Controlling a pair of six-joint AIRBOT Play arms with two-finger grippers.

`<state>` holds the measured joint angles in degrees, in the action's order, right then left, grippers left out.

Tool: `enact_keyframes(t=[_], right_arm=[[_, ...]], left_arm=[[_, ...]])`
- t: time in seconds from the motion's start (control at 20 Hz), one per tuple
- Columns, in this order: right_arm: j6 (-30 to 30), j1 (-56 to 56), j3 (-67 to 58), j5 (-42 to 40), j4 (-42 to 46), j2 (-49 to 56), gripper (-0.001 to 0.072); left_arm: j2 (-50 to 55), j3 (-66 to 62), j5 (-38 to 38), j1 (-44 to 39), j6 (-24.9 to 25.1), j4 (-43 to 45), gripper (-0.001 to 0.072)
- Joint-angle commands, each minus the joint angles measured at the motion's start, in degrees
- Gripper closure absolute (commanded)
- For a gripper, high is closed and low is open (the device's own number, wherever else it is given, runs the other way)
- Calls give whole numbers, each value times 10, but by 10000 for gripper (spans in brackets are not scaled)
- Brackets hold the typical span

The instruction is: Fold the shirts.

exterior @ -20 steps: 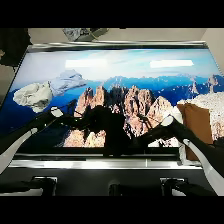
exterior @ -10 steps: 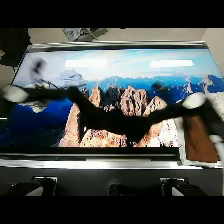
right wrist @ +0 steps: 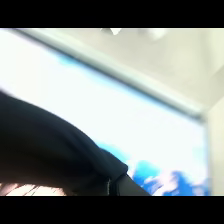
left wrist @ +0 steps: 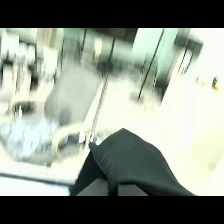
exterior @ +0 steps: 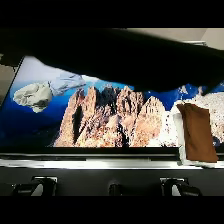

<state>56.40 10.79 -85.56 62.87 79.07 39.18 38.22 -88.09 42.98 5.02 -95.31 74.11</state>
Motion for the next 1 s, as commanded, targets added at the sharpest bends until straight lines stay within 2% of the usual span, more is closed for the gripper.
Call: enact_keyframes(t=[0.0,0.1,0.2,0.3,0.35,0.4,0.5,0.65,0.8,0.95], right_arm=[[2,5,-10,-33,11,-42,668],[2,5,-10,-1,11,-44,667],[2,5,-10,91,11,-31,667],[4,5,7,233,0,0,668],[5,4,39,290,-14,16,668],[14,4,92,311,-35,25,668],[21,4,233,239,-100,27,668],[16,4,391,49,-165,92,668],[-43,3,406,-71,-243,243,667],[-92,3,374,-155,-351,371,666]], left_arm=[[-45,-8,-21,5,-19,5,682],[-44,-12,-22,5,-17,5,681],[-32,-11,-17,5,-12,25,681],[1,-10,37,5,-10,57,681],[25,-7,80,5,6,61,681],[55,9,114,5,28,61,681],[114,67,105,3,58,59,679],[245,110,53,2,64,58,679],[398,85,37,2,64,12,678],[501,57,12,-4,64,-73,677]])
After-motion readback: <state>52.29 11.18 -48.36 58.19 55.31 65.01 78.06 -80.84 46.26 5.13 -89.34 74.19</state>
